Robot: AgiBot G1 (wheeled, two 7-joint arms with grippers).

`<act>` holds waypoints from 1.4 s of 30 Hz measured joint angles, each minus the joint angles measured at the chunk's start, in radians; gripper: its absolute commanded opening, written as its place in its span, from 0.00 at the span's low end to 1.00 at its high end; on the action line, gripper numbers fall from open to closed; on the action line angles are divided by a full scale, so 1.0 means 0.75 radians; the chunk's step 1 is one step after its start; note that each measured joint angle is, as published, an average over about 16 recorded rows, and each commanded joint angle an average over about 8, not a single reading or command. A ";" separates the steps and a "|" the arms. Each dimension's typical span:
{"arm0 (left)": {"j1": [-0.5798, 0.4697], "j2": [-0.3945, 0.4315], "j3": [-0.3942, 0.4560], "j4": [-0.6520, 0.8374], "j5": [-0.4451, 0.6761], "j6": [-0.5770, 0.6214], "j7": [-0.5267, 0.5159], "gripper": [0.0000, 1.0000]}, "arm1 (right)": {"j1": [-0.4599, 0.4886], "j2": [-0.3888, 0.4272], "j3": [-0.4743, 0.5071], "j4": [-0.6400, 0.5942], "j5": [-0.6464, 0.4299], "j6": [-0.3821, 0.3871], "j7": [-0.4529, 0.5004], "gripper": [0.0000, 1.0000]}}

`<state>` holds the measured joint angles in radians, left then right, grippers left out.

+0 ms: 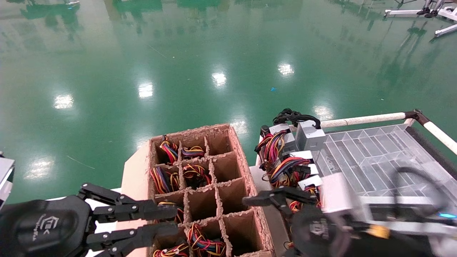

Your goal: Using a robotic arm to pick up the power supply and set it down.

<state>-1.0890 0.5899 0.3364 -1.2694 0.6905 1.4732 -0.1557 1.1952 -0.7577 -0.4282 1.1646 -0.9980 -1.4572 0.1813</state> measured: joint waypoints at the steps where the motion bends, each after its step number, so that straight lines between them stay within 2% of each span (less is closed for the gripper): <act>1: 0.000 0.000 0.000 0.000 0.000 0.000 0.000 0.00 | 0.019 -0.023 -0.017 -0.021 -0.030 0.002 -0.003 1.00; 8: 0.000 0.000 0.000 0.000 0.000 0.000 0.000 0.00 | 0.150 -0.191 -0.130 -0.192 -0.216 0.007 -0.042 1.00; 10: 0.000 0.000 0.000 0.000 0.000 0.000 0.000 0.06 | 0.183 -0.237 -0.157 -0.243 -0.259 0.009 -0.059 1.00; 11: 0.000 0.000 0.000 0.000 0.000 0.000 0.000 0.15 | 0.200 -0.260 -0.170 -0.269 -0.280 0.010 -0.069 0.97; 13: 0.000 0.000 0.000 0.000 0.000 0.000 0.000 0.38 | 0.231 -0.303 -0.194 -0.320 -0.320 0.013 -0.089 0.80; 17: 0.000 0.000 0.000 0.000 0.000 0.000 0.000 0.86 | 0.285 -0.380 -0.238 -0.413 -0.389 0.015 -0.128 0.30; 18: 0.000 0.000 0.000 0.000 0.000 0.000 0.000 0.95 | 0.297 -0.398 -0.247 -0.435 -0.403 0.015 -0.138 0.17; 19: 0.000 0.000 0.000 0.000 0.000 0.000 0.000 0.98 | 0.309 -0.414 -0.256 -0.456 -0.417 0.015 -0.148 0.07; 21: 0.000 0.000 0.001 0.000 0.000 0.000 0.000 1.00 | 0.330 -0.442 -0.272 -0.495 -0.441 0.016 -0.167 0.00; 30: 0.000 0.000 0.001 0.000 0.000 0.000 0.000 1.00 | 0.397 -0.524 -0.318 -0.624 -0.518 0.022 -0.224 0.00; 42: 0.000 0.000 0.001 0.000 -0.001 0.000 0.001 1.00 | 0.439 -0.566 -0.353 -0.696 -0.581 0.035 -0.246 0.00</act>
<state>-1.0892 0.5896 0.3372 -1.2694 0.6900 1.4729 -0.1553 1.5242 -1.1821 -0.6931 0.6427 -1.4334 -1.4309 -0.0031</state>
